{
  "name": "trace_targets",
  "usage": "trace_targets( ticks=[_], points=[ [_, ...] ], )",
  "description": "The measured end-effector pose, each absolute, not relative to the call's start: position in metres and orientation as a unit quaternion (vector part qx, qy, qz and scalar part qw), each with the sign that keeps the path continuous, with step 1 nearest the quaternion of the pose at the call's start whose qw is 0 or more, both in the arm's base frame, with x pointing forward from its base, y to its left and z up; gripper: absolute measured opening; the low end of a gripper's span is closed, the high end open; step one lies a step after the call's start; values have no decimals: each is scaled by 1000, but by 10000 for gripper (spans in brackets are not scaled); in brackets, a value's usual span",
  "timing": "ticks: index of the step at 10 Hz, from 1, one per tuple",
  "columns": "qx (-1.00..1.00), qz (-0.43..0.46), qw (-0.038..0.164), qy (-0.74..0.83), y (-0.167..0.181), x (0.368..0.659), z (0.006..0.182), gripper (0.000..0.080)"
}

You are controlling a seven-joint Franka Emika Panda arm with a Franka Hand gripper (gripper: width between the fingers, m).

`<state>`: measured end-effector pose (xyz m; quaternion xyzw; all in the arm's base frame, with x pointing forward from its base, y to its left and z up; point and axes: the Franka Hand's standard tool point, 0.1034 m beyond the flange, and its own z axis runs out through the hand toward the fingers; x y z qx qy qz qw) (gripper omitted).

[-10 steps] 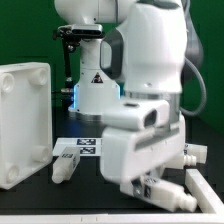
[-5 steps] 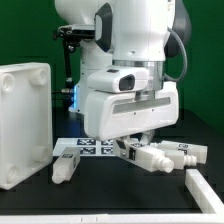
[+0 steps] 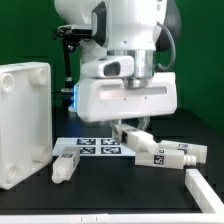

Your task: Assemble desk

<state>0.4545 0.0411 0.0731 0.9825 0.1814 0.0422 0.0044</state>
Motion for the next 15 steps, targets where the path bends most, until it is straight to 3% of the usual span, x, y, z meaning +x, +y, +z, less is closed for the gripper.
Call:
trace_targets(
  ticks=[1, 5, 9, 12, 15],
  points=[
    [988, 37, -1, 152, 39, 442, 77, 281],
    [988, 39, -9, 147, 25, 444, 76, 281],
    [1000, 24, -15, 0, 24, 394, 48, 281],
    [999, 23, -11, -19, 16, 378, 17, 281],
    [999, 28, -10, -11, 21, 377, 13, 281]
  ],
)
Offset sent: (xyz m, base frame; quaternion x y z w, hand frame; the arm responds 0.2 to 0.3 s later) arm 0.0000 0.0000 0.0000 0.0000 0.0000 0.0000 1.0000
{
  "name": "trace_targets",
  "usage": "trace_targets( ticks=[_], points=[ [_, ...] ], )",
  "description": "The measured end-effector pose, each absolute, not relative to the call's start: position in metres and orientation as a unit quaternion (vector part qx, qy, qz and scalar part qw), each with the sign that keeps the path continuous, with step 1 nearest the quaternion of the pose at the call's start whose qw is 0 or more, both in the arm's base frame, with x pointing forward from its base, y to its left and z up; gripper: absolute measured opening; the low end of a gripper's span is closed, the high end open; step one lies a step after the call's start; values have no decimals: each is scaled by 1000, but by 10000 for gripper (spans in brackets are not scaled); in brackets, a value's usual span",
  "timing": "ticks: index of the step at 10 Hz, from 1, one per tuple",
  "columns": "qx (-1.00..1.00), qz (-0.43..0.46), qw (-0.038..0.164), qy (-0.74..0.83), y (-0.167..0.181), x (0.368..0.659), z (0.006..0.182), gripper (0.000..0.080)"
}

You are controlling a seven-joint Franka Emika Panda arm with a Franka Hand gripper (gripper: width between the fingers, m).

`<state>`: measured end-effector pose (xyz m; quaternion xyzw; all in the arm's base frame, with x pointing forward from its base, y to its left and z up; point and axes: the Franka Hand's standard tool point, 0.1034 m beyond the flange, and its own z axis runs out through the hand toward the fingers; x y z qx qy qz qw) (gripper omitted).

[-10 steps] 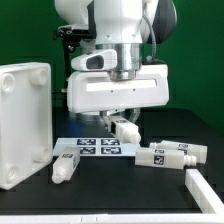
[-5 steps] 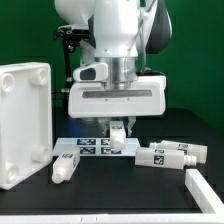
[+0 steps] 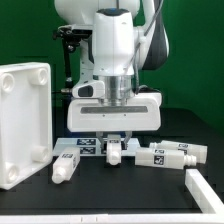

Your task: Assemble desk

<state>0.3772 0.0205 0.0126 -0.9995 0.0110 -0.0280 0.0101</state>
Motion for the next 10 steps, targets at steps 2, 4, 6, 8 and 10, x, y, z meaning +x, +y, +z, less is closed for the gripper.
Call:
trace_targets(
  ticks=[2, 4, 6, 8, 10],
  points=[
    [-1000, -27, 10, 10, 21, 377, 13, 518],
    [-1000, -12, 14, -2, 19, 379, 29, 641],
    [-999, 28, 27, -10, 19, 400, 68, 648],
    [-999, 40, 33, -12, 26, 430, 89, 648],
    [-998, 38, 32, -26, 25, 427, 85, 648]
  ],
)
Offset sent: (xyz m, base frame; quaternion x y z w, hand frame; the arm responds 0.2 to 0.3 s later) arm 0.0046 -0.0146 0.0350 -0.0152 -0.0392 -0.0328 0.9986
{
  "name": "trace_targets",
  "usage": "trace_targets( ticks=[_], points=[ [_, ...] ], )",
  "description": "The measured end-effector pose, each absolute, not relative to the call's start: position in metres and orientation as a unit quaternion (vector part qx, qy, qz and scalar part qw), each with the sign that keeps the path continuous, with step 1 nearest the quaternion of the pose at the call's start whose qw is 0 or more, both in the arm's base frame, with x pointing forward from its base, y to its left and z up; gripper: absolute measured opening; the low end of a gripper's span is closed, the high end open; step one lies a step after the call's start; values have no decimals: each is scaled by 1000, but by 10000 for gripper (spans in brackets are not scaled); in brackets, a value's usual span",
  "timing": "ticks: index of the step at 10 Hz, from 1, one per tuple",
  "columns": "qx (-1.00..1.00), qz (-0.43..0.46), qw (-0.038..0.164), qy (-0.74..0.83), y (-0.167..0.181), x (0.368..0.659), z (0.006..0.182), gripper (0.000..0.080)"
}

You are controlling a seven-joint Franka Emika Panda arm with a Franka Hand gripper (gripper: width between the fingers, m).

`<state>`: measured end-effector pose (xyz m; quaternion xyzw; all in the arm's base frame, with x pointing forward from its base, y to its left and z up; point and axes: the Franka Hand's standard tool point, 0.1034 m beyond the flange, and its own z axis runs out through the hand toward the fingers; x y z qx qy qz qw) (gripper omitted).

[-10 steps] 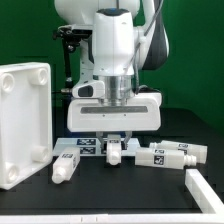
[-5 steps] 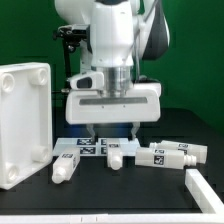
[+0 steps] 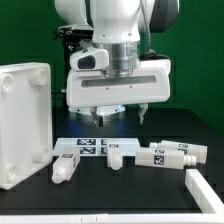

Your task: Assemble desk

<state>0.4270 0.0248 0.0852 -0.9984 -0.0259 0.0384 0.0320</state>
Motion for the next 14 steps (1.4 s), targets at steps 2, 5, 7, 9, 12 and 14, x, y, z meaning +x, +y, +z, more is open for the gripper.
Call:
trace_targets(
  ticks=[2, 5, 7, 9, 12, 14],
  points=[
    [-995, 47, 29, -86, 21, 432, 89, 648],
    [-965, 58, 8, -257, 15, 491, 125, 649],
    [-942, 59, 1, -331, 26, 492, 124, 648],
    [-919, 59, 5, -390, 23, 492, 124, 648],
    [-882, 53, -10, -468, -17, 515, 141, 648],
    [-878, 58, -27, -474, -30, 524, 149, 648]
  ],
)
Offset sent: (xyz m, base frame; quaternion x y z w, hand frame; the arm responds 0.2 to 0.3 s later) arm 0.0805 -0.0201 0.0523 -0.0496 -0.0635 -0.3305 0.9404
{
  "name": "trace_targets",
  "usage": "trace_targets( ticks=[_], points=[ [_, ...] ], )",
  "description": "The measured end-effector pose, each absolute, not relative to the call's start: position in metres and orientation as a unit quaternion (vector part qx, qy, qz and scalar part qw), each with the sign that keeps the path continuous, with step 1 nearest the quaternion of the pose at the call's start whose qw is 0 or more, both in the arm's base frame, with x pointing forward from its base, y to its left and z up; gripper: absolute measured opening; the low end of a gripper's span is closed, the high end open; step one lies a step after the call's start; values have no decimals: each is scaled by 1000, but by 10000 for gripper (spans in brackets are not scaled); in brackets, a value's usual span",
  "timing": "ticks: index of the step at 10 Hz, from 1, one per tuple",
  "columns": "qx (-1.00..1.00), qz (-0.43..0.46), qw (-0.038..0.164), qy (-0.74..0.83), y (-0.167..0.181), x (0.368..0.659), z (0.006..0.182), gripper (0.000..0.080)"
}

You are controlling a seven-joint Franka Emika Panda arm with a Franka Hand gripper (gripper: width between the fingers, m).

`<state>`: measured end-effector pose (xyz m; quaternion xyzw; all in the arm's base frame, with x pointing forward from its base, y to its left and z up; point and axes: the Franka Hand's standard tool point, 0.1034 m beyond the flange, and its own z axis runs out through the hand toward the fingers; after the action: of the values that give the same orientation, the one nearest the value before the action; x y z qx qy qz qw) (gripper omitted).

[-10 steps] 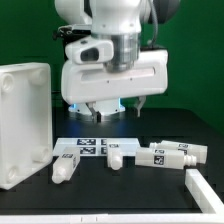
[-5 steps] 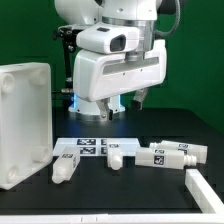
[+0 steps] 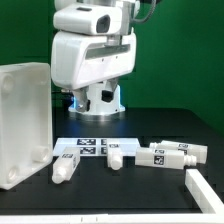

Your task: Assemble desk

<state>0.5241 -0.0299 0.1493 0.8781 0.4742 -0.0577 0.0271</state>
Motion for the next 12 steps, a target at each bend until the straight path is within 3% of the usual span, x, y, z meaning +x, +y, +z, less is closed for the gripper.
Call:
trace_targets(
  ticks=[4, 5, 6, 8, 12],
  points=[
    [870, -145, 51, 468, -13, 513, 140, 648],
    [866, -171, 80, 463, -14, 508, 138, 648],
    [861, -184, 90, 465, -17, 497, 133, 648],
    [858, -228, 95, 450, -39, 482, 124, 648],
    [826, -322, 119, 447, -24, 471, 111, 649]
  ],
)
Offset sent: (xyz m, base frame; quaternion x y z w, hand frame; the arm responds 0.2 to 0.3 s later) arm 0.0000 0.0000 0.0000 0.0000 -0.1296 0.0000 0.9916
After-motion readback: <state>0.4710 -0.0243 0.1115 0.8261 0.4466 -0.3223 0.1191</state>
